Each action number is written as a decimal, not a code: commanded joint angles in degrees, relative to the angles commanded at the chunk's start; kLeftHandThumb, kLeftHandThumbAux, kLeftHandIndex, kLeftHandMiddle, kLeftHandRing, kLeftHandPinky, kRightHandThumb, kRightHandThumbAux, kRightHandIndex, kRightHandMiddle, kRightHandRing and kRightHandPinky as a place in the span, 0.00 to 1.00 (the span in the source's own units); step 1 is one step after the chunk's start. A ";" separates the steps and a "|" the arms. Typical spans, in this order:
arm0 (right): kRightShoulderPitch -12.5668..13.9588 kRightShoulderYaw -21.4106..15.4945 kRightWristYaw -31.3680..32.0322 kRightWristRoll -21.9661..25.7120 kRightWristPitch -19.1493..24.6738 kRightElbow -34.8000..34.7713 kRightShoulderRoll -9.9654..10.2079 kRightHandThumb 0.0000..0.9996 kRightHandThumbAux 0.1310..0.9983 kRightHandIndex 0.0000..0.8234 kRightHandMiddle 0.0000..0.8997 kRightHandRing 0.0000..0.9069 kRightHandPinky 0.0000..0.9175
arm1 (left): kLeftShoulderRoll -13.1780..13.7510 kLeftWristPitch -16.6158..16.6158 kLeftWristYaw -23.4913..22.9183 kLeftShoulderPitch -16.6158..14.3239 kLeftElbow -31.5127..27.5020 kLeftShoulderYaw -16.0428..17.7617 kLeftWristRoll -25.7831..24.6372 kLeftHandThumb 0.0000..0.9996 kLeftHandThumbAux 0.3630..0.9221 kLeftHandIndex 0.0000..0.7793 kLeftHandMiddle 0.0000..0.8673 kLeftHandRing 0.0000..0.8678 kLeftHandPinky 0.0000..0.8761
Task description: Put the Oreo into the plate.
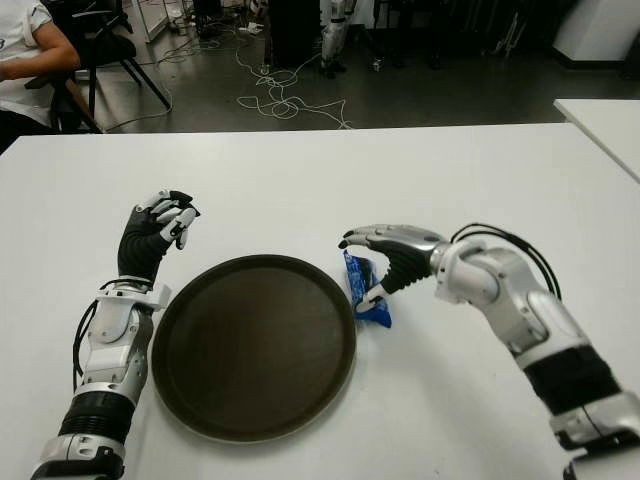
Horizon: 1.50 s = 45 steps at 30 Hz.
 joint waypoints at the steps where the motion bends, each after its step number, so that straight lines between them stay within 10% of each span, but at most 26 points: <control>1: 0.10 -0.07 -0.38 0.05 -0.02 0.21 0.10 0.00 0.44 0.00 0.00 0.00 0.00 | 0.00 0.00 0.02 -0.01 0.01 0.00 0.02 0.86 0.53 0.54 0.62 0.91 0.93; 45: 2.10 -2.57 -4.48 0.72 -1.31 5.48 -0.25 0.00 0.46 0.00 0.00 0.00 0.00 | 0.42 1.93 -0.52 0.81 -1.76 0.00 -0.41 0.86 0.53 0.55 0.61 0.90 0.94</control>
